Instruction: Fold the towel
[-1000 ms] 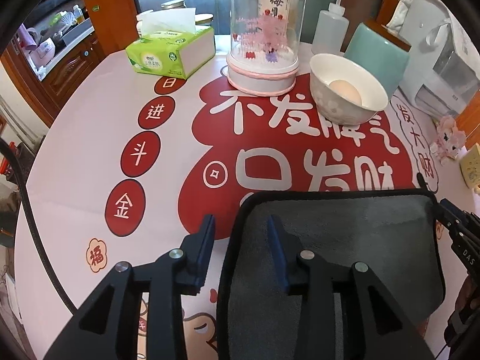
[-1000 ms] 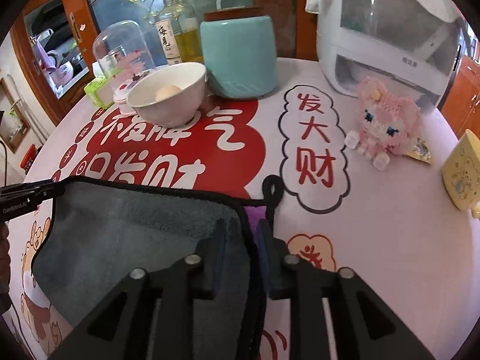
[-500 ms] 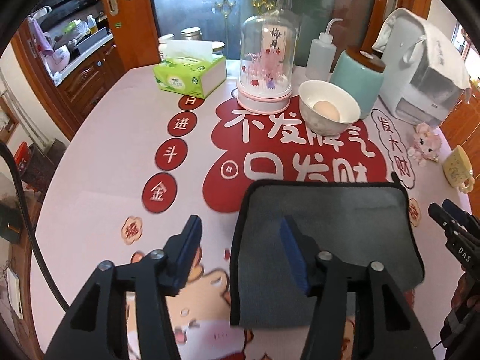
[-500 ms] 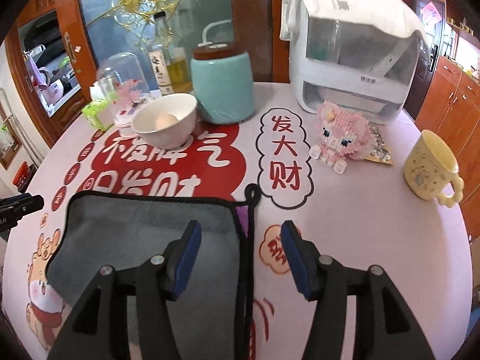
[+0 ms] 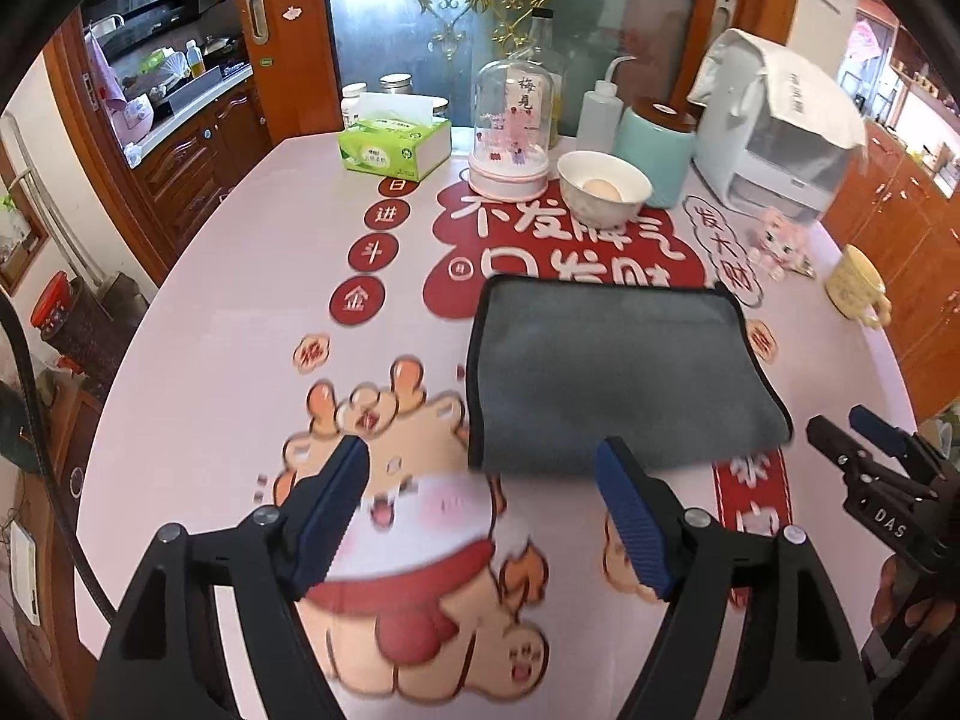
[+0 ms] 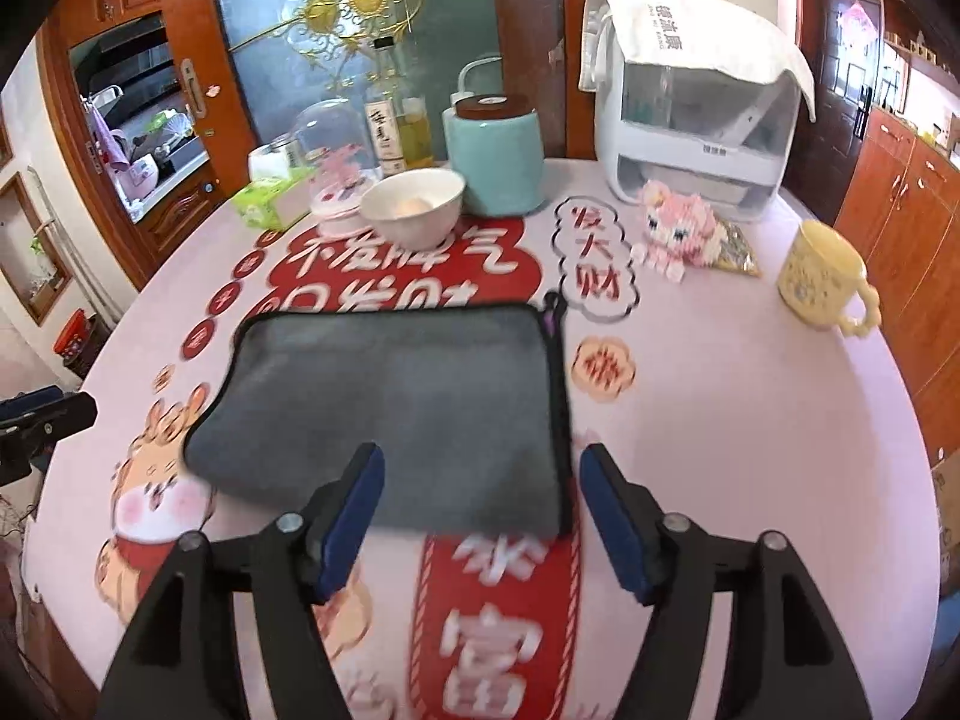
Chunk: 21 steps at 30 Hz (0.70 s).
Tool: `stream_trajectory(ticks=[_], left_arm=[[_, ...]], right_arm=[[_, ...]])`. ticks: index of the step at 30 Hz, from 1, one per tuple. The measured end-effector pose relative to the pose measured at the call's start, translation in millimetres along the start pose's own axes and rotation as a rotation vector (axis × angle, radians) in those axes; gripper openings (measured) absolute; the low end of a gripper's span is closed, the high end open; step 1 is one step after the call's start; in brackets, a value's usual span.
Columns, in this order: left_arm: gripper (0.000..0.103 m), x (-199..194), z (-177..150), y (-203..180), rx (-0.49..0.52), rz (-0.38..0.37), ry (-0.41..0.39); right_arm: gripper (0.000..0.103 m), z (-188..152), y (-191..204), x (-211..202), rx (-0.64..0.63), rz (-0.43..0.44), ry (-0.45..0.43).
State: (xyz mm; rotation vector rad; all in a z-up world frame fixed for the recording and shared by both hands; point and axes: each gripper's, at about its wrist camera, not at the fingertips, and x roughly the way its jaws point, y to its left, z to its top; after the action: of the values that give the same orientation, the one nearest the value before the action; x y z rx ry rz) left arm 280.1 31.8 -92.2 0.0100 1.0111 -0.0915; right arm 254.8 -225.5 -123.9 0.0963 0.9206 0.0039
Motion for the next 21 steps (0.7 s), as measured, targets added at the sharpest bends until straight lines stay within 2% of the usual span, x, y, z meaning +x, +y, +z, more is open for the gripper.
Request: stream_trajectory(ticks=[5, 12, 18, 21], left_arm=[[0.077, -31, -40, 7, 0.022, -0.009, 0.000], [0.078, -75, -98, 18, 0.061, -0.067, 0.023], [0.079, -99, -126, 24, 0.054, -0.092, 0.032], [0.079, -109, -132, 24, 0.046, -0.094, 0.028]], right_arm=[[0.074, -39, 17, -32, 0.048, -0.003, 0.023], [0.081, -92, 38, -77, 0.136, 0.026, 0.051], [0.088, -126, 61, -110, 0.149, 0.044, 0.073], [0.089, -136, 73, -122, 0.145, 0.082, 0.083]])
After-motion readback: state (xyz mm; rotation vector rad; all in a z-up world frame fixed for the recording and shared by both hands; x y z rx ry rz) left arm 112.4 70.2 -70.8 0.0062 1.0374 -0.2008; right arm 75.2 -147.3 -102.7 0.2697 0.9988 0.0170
